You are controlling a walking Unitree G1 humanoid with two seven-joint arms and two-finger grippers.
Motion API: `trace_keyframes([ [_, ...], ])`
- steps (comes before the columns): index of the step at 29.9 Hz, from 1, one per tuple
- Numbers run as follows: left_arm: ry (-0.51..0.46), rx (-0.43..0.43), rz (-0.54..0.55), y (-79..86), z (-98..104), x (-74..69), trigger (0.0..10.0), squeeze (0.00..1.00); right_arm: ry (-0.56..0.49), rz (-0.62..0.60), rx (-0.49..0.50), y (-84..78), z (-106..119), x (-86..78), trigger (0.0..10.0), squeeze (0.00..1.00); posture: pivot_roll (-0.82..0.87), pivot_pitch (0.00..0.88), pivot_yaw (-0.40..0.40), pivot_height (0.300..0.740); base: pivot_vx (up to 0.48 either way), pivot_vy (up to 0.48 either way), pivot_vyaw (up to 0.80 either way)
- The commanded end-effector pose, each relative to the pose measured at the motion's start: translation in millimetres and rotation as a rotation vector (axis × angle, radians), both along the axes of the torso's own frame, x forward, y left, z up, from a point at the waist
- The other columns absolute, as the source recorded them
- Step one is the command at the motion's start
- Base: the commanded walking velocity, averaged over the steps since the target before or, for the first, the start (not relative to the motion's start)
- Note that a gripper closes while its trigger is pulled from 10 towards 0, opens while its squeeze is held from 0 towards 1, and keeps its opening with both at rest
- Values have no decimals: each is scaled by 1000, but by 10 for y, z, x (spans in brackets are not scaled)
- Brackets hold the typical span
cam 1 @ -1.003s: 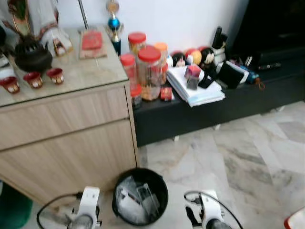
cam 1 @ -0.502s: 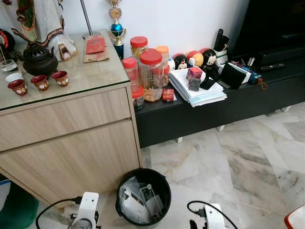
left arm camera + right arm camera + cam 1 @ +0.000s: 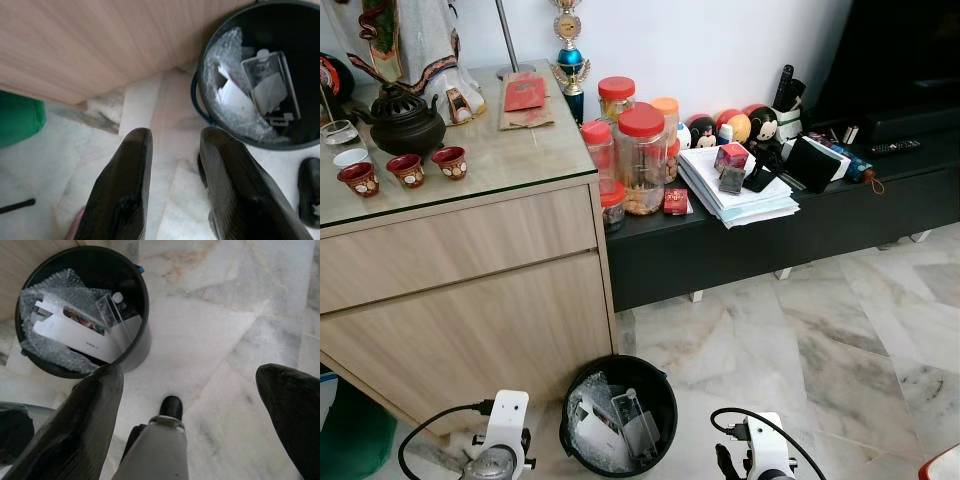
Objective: Picking trash to rubbish bin
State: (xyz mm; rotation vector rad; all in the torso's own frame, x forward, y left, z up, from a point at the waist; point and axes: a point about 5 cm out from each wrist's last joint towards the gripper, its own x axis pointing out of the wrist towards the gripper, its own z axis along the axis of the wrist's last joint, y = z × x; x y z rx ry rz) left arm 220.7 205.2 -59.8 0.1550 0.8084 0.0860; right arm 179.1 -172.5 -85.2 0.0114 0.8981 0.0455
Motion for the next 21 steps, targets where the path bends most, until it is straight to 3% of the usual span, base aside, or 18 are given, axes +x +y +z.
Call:
trace_keyframes([
  [1, -5, -1, 13, 2, 7, 12, 10000, 0, -8, 10, -4, -3, 17, 34, 10000, 0, -86, 0, -10, 740, -259, 0, 0],
  [21, -7, -4, 20, 9, 9, 12, 10000, 0, -3, 12, -5, 17, 10, 27, 10000, 0, -85, 0, -6, 740, -275, 0, 0],
])
